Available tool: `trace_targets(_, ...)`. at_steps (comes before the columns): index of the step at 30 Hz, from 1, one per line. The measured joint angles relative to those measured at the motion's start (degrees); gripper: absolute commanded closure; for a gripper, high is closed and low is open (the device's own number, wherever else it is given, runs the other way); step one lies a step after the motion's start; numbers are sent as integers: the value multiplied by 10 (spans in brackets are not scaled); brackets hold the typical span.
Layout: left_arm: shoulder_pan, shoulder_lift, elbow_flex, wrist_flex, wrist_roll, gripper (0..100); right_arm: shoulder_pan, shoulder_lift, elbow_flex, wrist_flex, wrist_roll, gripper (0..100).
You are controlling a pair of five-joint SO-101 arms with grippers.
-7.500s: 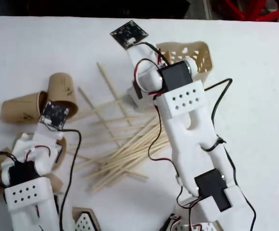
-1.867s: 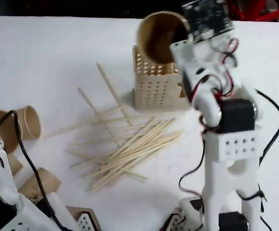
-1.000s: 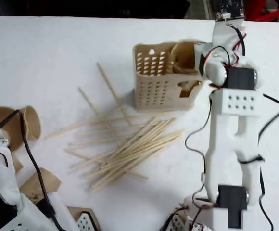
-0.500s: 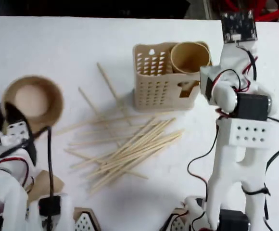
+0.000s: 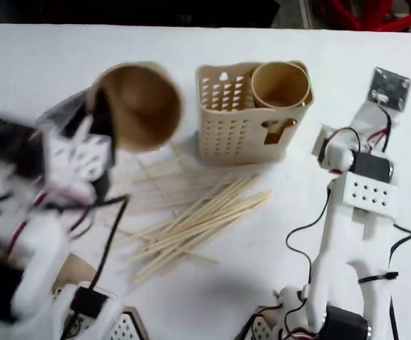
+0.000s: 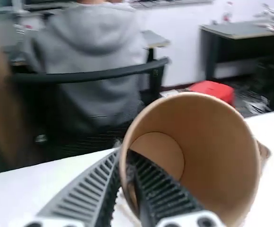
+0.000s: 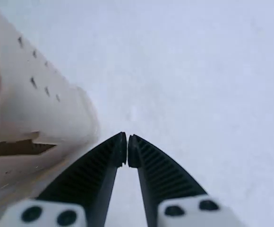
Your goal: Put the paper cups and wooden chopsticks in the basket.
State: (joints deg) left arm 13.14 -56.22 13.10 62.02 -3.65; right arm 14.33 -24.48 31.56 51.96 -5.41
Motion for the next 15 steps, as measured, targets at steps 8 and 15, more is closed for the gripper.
trace_targets(8, 102, 137, 1, -116, 0, 979, 15, 0, 89, -124, -31, 980)
trace_targets(15, 161, 272, -77, -157, 0, 978, 12, 0, 120, -174, -33, 980)
